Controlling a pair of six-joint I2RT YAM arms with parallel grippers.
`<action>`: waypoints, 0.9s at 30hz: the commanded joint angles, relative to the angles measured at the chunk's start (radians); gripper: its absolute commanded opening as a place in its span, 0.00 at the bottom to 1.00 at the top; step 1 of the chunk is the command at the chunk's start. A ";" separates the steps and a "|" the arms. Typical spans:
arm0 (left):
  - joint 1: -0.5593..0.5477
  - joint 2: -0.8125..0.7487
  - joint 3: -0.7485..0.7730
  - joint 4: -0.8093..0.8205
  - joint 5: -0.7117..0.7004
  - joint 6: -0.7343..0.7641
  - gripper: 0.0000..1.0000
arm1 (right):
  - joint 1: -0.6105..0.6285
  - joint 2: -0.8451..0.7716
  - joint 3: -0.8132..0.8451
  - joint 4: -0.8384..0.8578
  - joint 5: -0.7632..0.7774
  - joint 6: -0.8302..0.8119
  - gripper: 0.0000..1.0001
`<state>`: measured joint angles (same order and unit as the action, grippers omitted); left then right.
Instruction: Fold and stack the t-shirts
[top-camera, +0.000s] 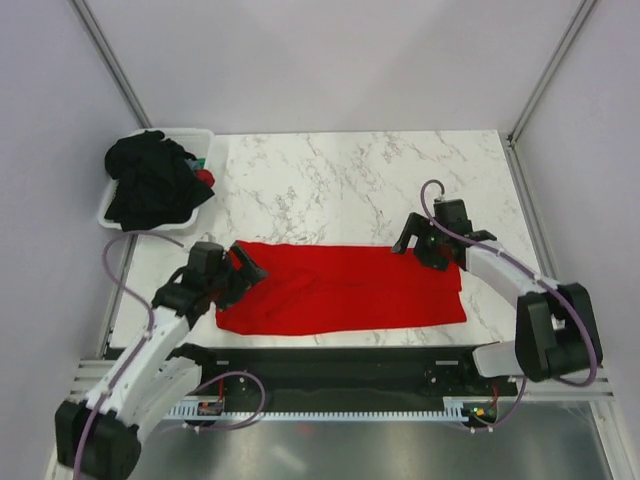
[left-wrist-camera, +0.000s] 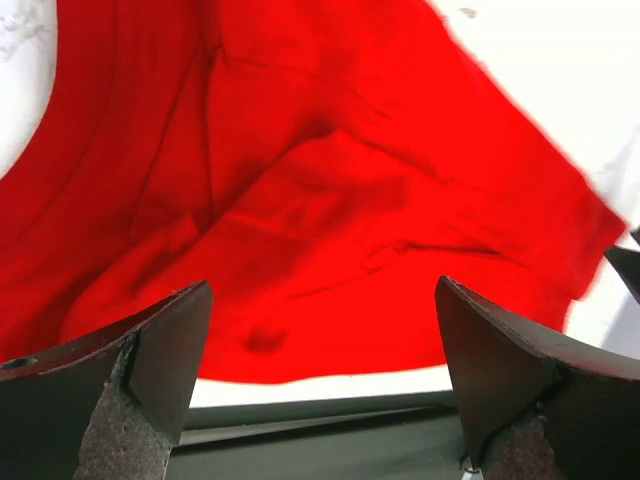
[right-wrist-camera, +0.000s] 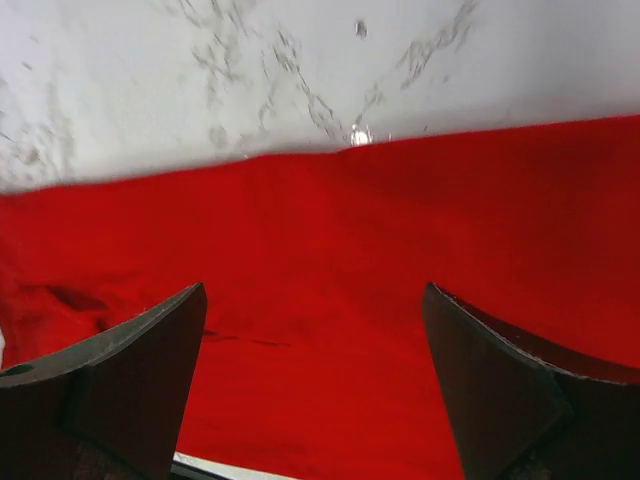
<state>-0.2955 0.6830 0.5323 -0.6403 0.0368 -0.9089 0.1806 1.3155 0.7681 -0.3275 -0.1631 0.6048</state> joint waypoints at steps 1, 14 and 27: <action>-0.005 0.186 -0.015 0.200 0.029 0.028 1.00 | 0.040 0.091 -0.012 0.015 0.003 -0.004 0.95; -0.113 0.972 0.253 0.423 -0.006 0.067 1.00 | 0.109 0.100 -0.240 0.037 0.004 0.102 0.97; -0.113 1.893 2.014 -0.316 0.109 0.297 1.00 | 0.811 0.027 -0.080 0.133 -0.070 0.437 0.98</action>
<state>-0.4076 2.4134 2.0769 -0.6285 0.0944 -0.7673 0.8474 1.3247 0.5640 -0.1047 -0.1989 0.9764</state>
